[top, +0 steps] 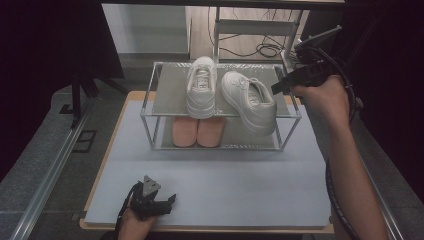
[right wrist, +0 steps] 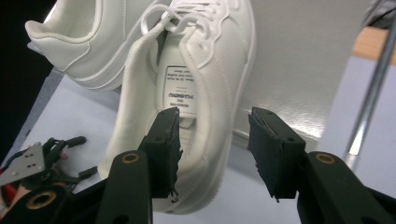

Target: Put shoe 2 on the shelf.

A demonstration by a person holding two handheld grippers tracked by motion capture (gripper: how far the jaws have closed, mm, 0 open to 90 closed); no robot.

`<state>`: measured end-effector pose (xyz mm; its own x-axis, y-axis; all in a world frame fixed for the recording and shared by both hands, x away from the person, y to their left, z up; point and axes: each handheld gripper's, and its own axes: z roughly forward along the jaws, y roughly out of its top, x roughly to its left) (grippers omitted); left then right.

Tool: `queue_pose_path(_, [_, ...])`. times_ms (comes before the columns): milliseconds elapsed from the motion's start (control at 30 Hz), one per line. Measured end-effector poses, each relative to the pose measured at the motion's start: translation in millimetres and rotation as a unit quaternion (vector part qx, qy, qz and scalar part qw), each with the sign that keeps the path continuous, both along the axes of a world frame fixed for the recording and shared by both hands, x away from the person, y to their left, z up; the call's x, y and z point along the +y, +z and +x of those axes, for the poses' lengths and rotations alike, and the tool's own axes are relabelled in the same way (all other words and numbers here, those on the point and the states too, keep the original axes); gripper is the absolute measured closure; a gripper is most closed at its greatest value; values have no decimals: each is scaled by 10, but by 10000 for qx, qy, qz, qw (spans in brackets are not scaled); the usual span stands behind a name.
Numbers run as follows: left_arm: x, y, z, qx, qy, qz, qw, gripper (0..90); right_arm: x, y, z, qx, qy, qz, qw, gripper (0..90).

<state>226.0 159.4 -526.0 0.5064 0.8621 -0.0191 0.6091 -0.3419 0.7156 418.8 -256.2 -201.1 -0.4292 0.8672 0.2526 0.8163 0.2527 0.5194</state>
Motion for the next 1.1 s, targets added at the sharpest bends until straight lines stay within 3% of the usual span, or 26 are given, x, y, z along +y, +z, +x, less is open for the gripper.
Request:
queue_pose_path(167, [0,0,-1,-1,3,1,10000,139,-130,-40,-133,-296,24,24,9996,561])
queue_pose_path(300, [-1,0,-1,-2,4,2,10000,139,-208,-189,-257,-497,104,50,9987,613])
queue_pose_path(667, [0,1,1,1,-1,6,10000,139,-330,-637,-608,-1178,305,140,9925,900])
queue_pose_path(900, [-1,0,0,-8,7,-8,10000,139,-339,-897,-801,-1582,457,275,9860,900])
queue_pose_path(1100, [-2,-2,0,-15,14,-12,10000,139,-298,-1094,-931,-1945,585,521,9778,900])
